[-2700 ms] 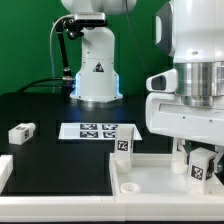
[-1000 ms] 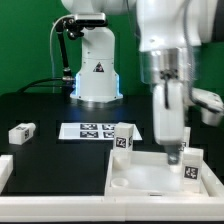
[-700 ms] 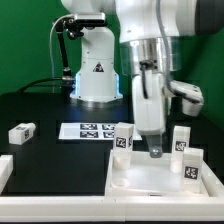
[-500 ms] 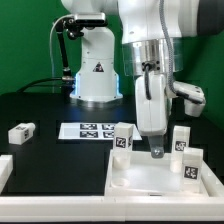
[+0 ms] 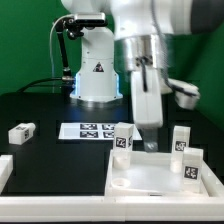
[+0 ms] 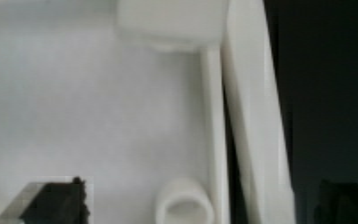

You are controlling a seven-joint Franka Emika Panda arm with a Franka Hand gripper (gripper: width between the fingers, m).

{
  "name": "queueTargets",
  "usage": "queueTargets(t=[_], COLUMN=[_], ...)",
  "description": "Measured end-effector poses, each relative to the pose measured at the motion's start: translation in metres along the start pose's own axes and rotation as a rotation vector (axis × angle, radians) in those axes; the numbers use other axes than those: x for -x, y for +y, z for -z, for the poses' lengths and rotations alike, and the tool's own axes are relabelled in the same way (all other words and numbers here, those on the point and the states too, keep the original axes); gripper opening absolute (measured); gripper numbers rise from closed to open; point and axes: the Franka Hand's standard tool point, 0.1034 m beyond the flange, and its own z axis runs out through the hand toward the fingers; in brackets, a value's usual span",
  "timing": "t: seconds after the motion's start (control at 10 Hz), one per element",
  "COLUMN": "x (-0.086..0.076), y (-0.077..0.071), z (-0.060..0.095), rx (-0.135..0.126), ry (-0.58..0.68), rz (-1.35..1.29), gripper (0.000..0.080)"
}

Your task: Assemble square table

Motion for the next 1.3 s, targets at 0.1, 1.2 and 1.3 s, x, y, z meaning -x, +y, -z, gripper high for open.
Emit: queueTargets(t=[0.1, 1.2, 1.3], x=[-0.01, -0.107, -0.124], y=[0.005, 0.064, 0.073], z=[0.01, 0.016, 0.015], rx=[-0.008, 0.044, 0.052], ry=[0.0, 0.038, 0.067], rz=[0.071, 1.031, 1.156], gripper=[0.0649, 0.0649, 0.0649])
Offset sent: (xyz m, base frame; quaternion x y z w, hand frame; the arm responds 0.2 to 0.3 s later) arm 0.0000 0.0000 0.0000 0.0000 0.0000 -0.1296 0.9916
